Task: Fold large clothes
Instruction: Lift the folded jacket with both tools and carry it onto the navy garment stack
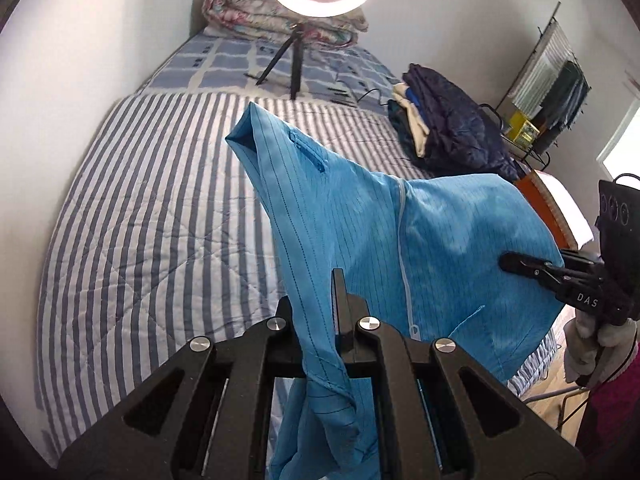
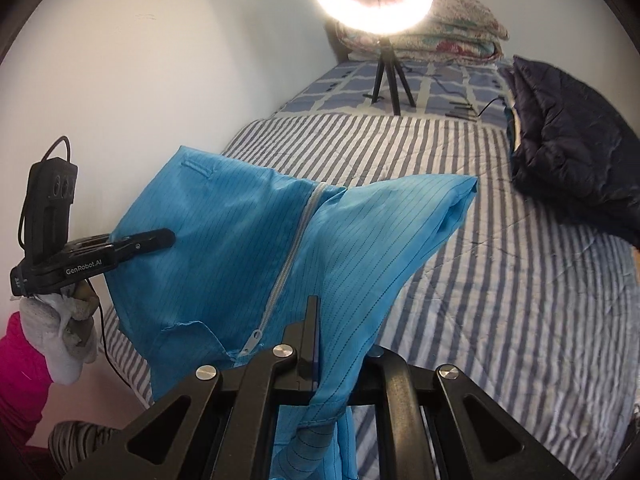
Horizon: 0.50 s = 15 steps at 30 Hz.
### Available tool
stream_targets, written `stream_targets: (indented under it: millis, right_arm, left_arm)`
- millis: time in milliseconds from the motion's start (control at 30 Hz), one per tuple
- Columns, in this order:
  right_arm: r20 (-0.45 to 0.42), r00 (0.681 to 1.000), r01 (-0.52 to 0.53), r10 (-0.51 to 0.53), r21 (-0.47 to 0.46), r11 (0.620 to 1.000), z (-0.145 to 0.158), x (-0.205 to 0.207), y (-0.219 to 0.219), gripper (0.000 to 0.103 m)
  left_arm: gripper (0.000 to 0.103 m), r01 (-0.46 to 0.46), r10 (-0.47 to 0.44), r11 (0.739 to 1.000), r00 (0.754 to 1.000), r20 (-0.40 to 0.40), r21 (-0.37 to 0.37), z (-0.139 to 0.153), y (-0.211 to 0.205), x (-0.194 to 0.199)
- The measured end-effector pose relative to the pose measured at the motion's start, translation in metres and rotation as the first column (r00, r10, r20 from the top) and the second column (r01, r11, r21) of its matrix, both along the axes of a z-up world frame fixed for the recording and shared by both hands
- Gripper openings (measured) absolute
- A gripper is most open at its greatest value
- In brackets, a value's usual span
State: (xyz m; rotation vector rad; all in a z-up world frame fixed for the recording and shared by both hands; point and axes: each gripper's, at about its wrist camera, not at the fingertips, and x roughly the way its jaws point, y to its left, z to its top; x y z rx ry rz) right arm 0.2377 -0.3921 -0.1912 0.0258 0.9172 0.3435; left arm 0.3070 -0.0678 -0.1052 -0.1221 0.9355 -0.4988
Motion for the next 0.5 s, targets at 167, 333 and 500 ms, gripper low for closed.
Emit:
stream_targets:
  millis: [167,333,500]
  right_arm:
    - [0.040,0.999,0.034,-0.032,-0.066,0.997,0.024,-0.017,-0.015,0.004]
    - [0.082,0.995,0.073,-0.062,-0.139,0.988,0.045,-0.026,-0.034,0.004]
    - [0.119,0.990,0.102,-0.081,-0.178,0.979,0.063,-0.030,-0.055,0.004]
  left_arm:
    - [0.004,0.057,-0.057,0.998,0.997,0.047,0.006,0.026,-0.032,-0.014]
    - [0.004,0.110,-0.110,0.994,0.990,0.088,0.004,0.049,-0.065,-0.020]
    - [0.004,0.144,-0.142,0.990,0.984,0.105,-0.014,0.063,-0.100,-0.015]
